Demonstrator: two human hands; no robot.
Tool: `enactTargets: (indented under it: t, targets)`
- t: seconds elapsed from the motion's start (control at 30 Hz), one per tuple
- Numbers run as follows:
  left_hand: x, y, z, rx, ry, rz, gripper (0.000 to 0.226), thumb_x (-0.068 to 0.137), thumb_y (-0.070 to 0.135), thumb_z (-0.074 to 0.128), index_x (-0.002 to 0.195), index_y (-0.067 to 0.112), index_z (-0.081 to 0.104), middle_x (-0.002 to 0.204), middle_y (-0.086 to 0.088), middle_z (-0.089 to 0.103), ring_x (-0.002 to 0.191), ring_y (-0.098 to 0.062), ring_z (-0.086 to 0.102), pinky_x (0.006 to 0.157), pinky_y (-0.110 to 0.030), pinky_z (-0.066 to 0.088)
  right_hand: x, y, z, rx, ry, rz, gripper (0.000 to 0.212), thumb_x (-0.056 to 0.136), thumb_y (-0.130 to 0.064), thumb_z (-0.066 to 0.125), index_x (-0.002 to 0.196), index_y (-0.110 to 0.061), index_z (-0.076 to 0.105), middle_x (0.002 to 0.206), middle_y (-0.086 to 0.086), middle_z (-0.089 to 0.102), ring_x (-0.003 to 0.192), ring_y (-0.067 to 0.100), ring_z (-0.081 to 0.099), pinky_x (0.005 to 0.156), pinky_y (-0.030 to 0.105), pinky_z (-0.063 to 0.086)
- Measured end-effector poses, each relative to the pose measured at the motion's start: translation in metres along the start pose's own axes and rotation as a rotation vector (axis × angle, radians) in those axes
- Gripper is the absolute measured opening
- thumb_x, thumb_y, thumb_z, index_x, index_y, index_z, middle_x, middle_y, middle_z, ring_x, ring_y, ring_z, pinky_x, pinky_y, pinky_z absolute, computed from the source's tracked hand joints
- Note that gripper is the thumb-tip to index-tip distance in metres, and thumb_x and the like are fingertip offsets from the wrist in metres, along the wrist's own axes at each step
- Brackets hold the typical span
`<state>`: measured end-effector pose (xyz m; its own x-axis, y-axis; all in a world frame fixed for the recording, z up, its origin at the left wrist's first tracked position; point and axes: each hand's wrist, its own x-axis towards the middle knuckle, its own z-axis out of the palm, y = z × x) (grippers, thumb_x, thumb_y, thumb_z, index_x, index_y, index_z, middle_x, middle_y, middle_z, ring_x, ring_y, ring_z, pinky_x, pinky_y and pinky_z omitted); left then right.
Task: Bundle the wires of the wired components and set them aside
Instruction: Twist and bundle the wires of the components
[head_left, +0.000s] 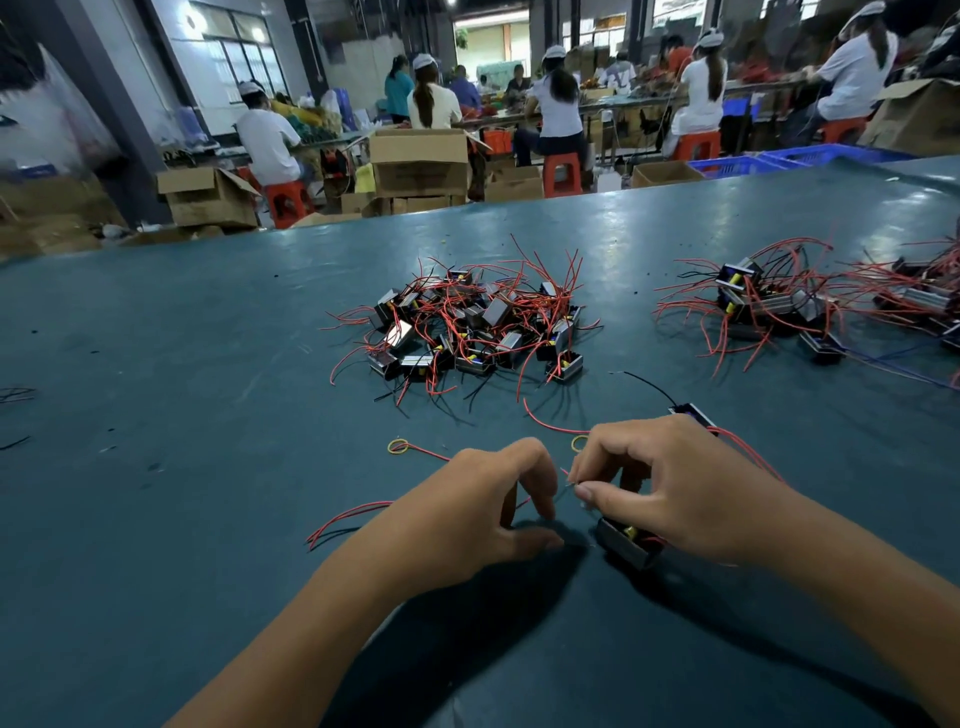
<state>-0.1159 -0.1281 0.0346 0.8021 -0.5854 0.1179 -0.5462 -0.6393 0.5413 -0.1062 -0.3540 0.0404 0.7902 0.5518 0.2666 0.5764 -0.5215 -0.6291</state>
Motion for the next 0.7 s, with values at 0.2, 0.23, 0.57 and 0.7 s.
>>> enactTargets:
  t: [0.2, 0.23, 0.57, 0.7]
  targets:
    - [0.0, -0.005, -0.003, -0.07, -0.044, -0.092, 0.051, 0.079, 0.034, 0.084, 0.11, 0.036, 0.044, 0.093, 0.023, 0.068, 0.064, -0.002, 0.053, 0.059, -0.013, 0.038, -0.001, 0.0, 0.001, 0.044, -0.047, 0.03, 0.02, 0.088, -0.017, 0.068, 0.075, -0.026, 0.057, 0.095, -0.013, 0.073, 0.091, -0.002, 0.069, 0.083, 0.026, 0.054]
    - [0.0, -0.005, -0.003, -0.085, -0.029, -0.115, 0.054, 0.079, 0.032, 0.084, 0.111, 0.037, 0.04, 0.092, 0.022, 0.068, 0.063, -0.002, 0.052, 0.058, -0.014, 0.038, -0.001, -0.001, 0.002, 0.051, -0.048, 0.035, 0.021, 0.088, -0.013, 0.068, 0.074, -0.023, 0.056, 0.099, -0.013, 0.073, 0.094, -0.004, 0.068, 0.085, 0.023, 0.054]
    - [-0.004, -0.005, -0.009, 0.041, -0.022, -0.069, 0.024, 0.079, 0.034, 0.084, 0.095, 0.028, 0.067, 0.077, 0.033, 0.06, 0.061, 0.003, 0.05, 0.056, -0.008, 0.034, -0.001, -0.006, 0.013, 0.011, 0.063, 0.03, 0.015, 0.088, -0.014, 0.068, 0.076, -0.019, 0.062, 0.086, -0.016, 0.072, 0.078, 0.003, 0.067, 0.071, 0.023, 0.053]
    - [0.0, -0.005, -0.002, 0.127, -0.066, -0.026, 0.021, 0.088, 0.027, 0.076, 0.108, 0.023, 0.073, 0.086, 0.016, 0.058, 0.069, 0.01, 0.049, 0.064, -0.005, 0.031, -0.002, -0.005, 0.019, 0.028, 0.105, 0.027, 0.015, 0.09, -0.017, 0.068, 0.078, -0.022, 0.061, 0.076, -0.017, 0.071, 0.072, 0.007, 0.067, 0.065, 0.028, 0.052]
